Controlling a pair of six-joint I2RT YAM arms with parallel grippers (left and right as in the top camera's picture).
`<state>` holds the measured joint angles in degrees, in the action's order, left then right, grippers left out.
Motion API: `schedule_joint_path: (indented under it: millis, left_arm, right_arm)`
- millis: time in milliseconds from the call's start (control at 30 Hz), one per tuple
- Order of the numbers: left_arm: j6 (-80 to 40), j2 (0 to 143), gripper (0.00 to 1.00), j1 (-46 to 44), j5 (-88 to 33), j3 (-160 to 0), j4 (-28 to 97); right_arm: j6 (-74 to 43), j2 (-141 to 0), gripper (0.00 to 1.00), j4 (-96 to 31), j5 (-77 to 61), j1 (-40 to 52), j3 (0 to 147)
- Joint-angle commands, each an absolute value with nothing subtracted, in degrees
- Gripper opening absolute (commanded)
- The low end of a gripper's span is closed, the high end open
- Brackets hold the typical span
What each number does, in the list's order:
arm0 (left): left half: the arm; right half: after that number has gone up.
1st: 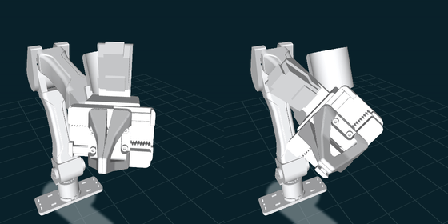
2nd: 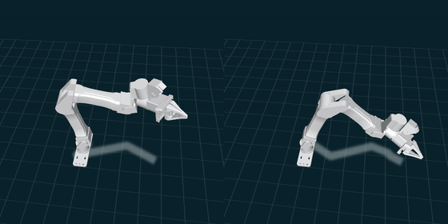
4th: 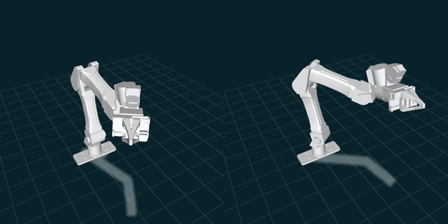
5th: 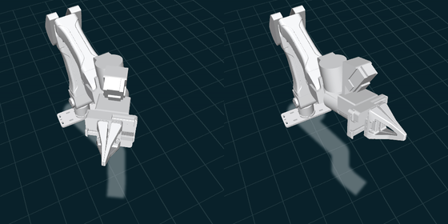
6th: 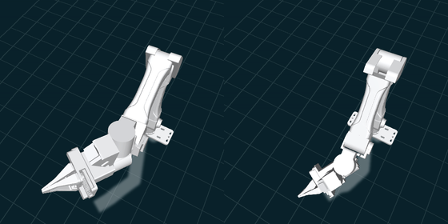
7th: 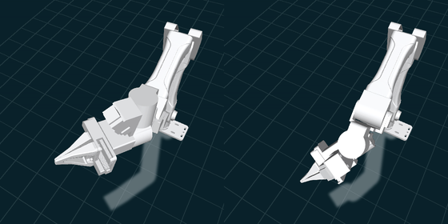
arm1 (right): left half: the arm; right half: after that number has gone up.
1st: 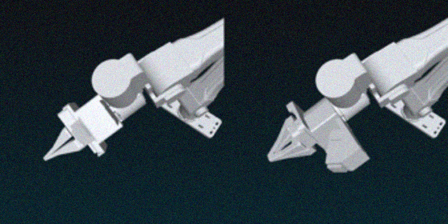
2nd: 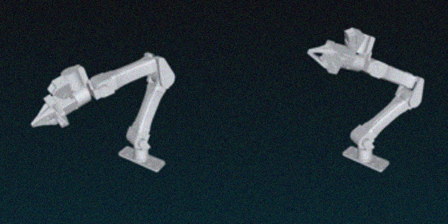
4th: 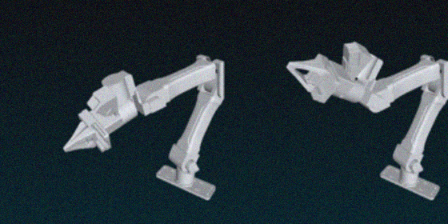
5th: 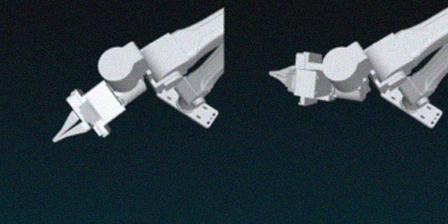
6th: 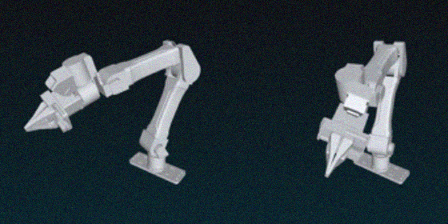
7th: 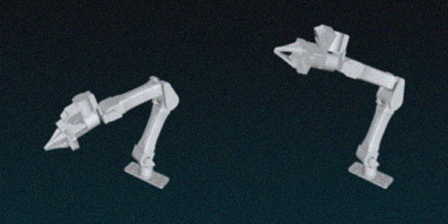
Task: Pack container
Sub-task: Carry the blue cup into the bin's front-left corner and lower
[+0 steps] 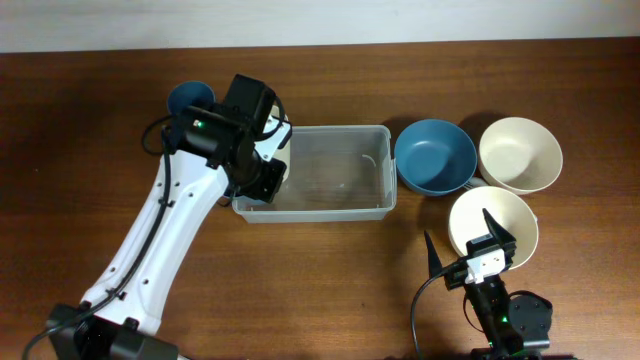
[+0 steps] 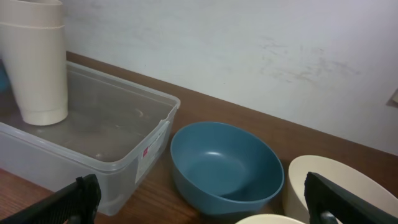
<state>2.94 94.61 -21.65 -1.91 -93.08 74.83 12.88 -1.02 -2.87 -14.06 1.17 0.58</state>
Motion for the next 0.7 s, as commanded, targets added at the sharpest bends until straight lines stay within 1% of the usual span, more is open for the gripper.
schedule_joint_path:
  millis: [0, 667]
  left_arm:
    - [2.6, 95.0, 0.02, -21.7, -1.1, -90.5, 73.3]
    - [2.6, 97.4, 0.02, -21.8, -2.4, -88.1, 71.1]
  right_arm:
    - [13.1, -0.8, 0.99, -3.2, -14.4, 1.5, 0.3]
    - [13.1, -0.8, 0.99, -3.2, -14.4, 1.5, 0.3]
